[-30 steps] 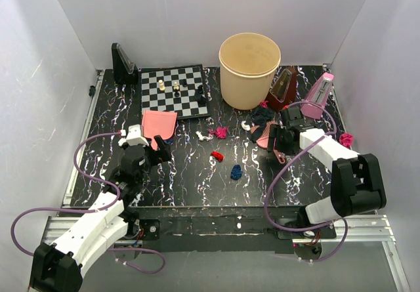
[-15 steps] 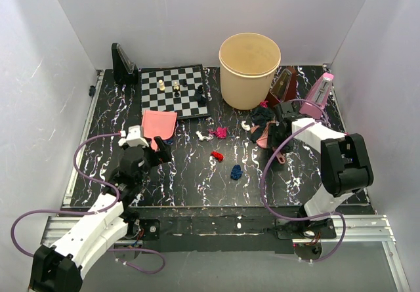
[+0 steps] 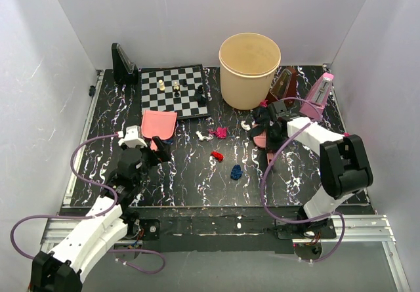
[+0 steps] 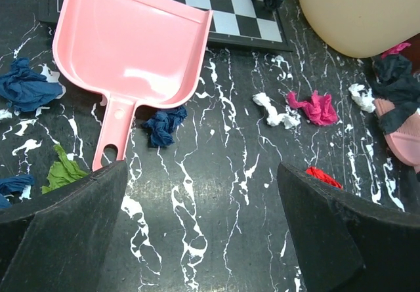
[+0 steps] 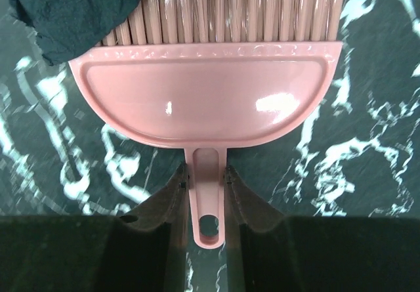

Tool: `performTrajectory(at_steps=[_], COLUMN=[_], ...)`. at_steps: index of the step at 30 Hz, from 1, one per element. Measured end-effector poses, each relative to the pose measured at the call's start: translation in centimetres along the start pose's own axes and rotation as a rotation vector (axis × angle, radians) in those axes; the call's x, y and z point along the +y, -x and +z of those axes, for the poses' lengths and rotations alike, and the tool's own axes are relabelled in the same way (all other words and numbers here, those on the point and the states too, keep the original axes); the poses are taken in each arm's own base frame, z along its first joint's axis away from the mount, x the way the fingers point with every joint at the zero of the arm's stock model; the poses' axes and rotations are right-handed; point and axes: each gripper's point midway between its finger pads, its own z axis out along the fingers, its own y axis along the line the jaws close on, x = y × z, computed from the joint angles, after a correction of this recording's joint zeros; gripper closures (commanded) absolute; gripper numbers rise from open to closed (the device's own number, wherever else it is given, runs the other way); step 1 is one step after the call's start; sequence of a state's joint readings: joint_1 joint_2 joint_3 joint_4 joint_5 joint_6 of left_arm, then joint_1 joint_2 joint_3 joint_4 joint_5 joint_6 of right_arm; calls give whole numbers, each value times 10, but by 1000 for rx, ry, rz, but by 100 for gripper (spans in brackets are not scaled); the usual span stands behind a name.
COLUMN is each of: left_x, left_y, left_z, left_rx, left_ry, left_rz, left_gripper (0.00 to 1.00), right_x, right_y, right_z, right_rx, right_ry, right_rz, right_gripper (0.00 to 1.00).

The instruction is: Sweep away the paper scraps from the table

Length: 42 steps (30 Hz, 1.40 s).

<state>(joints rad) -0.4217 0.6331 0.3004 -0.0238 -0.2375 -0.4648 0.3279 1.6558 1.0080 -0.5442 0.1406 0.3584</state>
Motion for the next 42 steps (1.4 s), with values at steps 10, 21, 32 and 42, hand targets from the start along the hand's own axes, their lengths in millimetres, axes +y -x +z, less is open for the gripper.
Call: performTrajectory(at_steps=[10, 21, 32, 42], left_x=[-30, -105, -174, -208], left_y=[-24, -8, -51, -53], left_z=[-2, -5, 8, 20], left_rx=[152, 344, 582, 557], left_ry=[-118, -338, -427, -498], left_rz=[-139, -388, -548, -620], left_gripper=[2, 2, 2, 18], right_x=[42, 67, 102, 128], right_y=[-28, -60, -53, -46], right_z=[-68, -96, -120, -137], right_rx=[17, 132, 53, -23], right_ry=[231, 335, 403, 421], right_rz=[-83, -162, -249, -301], right_gripper=[77, 77, 78, 78])
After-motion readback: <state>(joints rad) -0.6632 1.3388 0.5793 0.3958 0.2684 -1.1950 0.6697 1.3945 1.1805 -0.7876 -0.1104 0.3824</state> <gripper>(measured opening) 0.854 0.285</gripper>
